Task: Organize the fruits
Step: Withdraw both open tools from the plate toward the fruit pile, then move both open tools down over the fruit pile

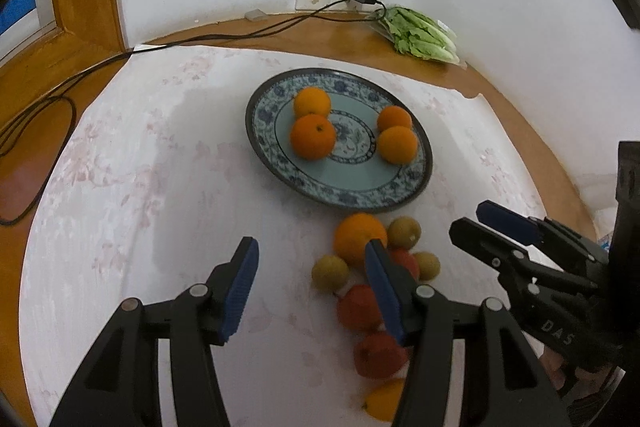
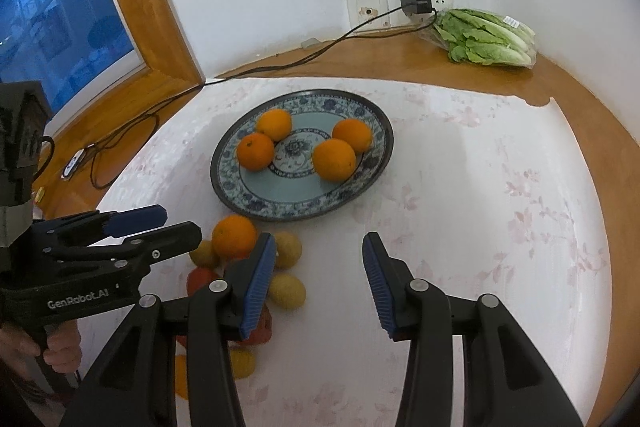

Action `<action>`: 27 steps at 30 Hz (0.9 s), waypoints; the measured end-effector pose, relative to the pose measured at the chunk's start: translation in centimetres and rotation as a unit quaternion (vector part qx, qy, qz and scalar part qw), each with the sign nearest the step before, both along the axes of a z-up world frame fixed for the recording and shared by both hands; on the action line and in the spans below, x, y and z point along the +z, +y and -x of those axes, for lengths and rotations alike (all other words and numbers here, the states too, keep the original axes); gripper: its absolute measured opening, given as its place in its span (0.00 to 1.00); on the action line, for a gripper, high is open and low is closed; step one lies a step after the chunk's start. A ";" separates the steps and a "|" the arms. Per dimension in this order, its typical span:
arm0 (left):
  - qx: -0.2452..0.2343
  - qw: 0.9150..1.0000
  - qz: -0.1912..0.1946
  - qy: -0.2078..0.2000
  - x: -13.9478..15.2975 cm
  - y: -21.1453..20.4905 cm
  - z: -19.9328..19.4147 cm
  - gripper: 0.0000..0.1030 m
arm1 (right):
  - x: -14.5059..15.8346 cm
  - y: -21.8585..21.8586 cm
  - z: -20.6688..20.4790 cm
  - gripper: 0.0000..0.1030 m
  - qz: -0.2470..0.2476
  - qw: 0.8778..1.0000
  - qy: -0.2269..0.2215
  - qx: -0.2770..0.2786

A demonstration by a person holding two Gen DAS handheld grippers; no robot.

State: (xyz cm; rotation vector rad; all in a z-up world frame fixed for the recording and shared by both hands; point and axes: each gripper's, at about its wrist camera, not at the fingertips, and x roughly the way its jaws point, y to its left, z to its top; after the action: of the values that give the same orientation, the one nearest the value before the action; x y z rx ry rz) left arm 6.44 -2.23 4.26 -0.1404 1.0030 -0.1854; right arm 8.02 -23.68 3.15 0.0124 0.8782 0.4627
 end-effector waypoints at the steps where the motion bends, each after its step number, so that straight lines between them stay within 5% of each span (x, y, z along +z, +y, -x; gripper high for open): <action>1: -0.002 1.000 0.001 0.001 0.0 -0.1 0.2 0.57 | -0.1 -0.1 0.2 0.45 0.000 1.000 0.002 -0.001; 27: -0.043 0.999 0.011 0.032 -0.9 -1.9 4.8 0.58 | -1.3 -2.3 4.3 0.45 -0.007 0.999 0.037 -0.013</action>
State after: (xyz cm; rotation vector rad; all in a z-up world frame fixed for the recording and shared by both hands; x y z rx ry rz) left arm 1.69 -4.17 3.40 -0.1235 1.0714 -0.2706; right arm 3.75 -25.99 1.83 0.0535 0.9456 0.4468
